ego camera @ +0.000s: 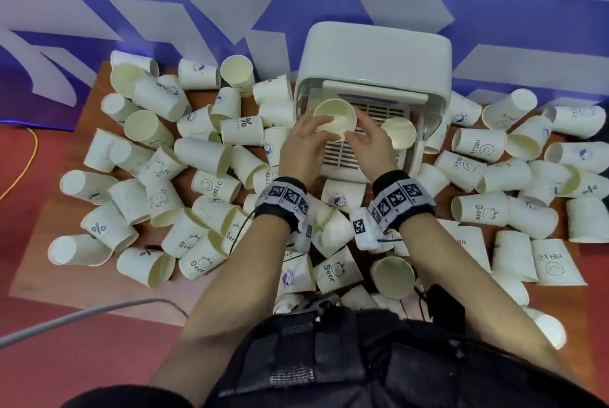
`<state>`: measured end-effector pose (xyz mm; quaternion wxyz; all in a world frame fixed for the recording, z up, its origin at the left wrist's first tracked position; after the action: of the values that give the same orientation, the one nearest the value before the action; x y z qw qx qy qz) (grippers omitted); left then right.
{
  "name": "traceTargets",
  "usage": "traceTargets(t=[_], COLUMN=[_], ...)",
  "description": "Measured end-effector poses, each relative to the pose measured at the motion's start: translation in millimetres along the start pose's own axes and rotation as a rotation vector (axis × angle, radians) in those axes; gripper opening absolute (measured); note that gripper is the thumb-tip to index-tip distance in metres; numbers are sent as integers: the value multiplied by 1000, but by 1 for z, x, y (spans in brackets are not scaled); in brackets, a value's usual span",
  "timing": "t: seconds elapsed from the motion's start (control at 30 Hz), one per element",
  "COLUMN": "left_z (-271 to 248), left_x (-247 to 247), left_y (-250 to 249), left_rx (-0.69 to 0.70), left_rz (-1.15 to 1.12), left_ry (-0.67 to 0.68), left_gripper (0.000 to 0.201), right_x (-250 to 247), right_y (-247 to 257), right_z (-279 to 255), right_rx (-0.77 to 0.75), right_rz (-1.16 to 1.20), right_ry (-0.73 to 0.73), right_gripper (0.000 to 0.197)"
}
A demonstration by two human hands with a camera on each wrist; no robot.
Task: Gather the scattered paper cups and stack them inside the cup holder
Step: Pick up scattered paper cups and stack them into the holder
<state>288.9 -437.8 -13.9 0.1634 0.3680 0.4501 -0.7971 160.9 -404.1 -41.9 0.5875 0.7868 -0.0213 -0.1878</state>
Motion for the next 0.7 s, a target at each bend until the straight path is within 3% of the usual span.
traceTargets(t=[0.17, 0.4, 0.57, 0.7], left_z=[8, 20, 22, 23], left_x=[3, 17, 25, 30], left_y=[11, 39, 39, 33], left_rx=[42, -70, -54, -33], left_rz=[32, 78, 113, 162], left_ry=[-31, 74, 117, 118], left_gripper=[20, 18, 18, 19], right_x=[5, 6, 13, 17], right_y=[1, -4, -4, -5], right_z=[7, 23, 27, 29], right_rx=[-58, -46, -49, -105], right_rz=[27, -133, -120, -221], right_ry=[-61, -115, -88, -56], right_gripper=[50, 42, 31, 45])
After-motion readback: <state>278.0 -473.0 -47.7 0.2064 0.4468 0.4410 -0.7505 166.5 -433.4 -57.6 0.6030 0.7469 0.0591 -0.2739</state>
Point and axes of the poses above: each hand's wrist, its own z-axis towards the middle knuckle, its own x-axis out of the palm, y = z × x, the point moved 10 cm from there along z, towards the middle knuckle
